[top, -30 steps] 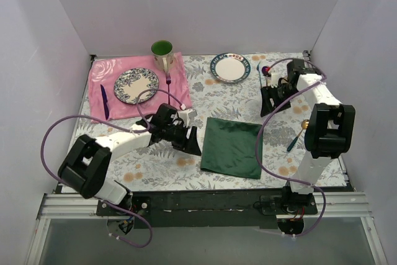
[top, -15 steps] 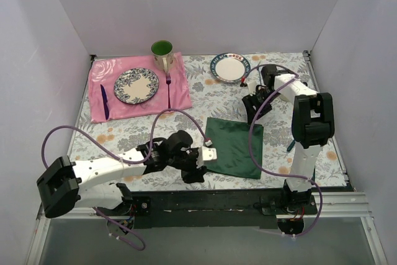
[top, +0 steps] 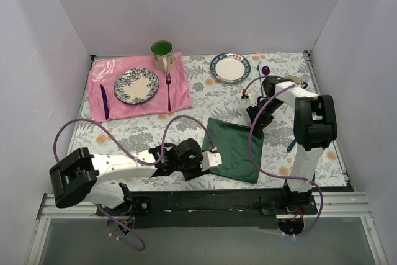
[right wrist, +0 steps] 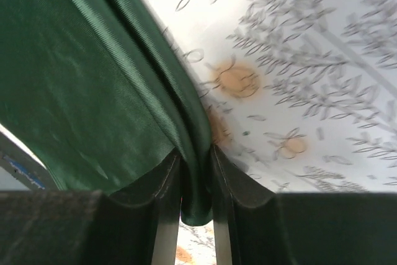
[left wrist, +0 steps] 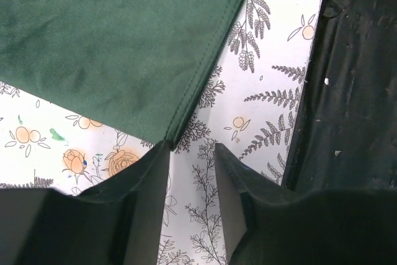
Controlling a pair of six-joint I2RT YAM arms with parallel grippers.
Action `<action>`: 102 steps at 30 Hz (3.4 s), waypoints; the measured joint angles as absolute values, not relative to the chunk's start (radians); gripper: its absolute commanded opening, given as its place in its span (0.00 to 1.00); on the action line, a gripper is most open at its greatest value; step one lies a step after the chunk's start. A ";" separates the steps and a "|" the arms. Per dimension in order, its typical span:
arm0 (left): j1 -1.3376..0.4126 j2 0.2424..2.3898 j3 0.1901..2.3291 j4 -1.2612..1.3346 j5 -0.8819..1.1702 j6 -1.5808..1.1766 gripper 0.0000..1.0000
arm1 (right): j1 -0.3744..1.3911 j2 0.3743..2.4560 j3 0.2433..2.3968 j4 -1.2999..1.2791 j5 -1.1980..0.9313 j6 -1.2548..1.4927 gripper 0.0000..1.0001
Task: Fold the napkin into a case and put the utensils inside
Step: Move the square-folded napkin to the center of the board, then smooth out the square-folded napkin at the center of the board.
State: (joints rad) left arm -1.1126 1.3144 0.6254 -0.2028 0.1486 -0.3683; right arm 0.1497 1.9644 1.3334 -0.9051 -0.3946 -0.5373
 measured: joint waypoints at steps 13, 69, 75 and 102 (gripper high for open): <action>-1.108 1.393 0.614 -0.132 -0.081 -0.364 0.33 | 0.150 1.885 1.172 -0.913 -0.466 -0.548 0.26; -0.558 1.608 0.854 -0.379 0.513 -0.566 0.39 | 0.236 1.857 1.058 -0.836 -0.696 -0.357 0.18; -0.536 1.663 0.908 -0.364 0.490 -0.544 0.38 | 0.236 1.873 1.037 -0.809 -0.695 -0.358 0.19; -0.933 1.190 0.672 -0.365 0.315 -0.356 0.49 | 0.236 1.623 1.049 -0.834 -0.543 -0.256 0.47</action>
State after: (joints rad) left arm -0.9329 1.1904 0.6724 -0.3649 0.3145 -0.3557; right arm 0.2359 1.6234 1.0489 -0.8337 -0.5434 -0.2562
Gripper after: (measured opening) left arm 0.456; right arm 0.469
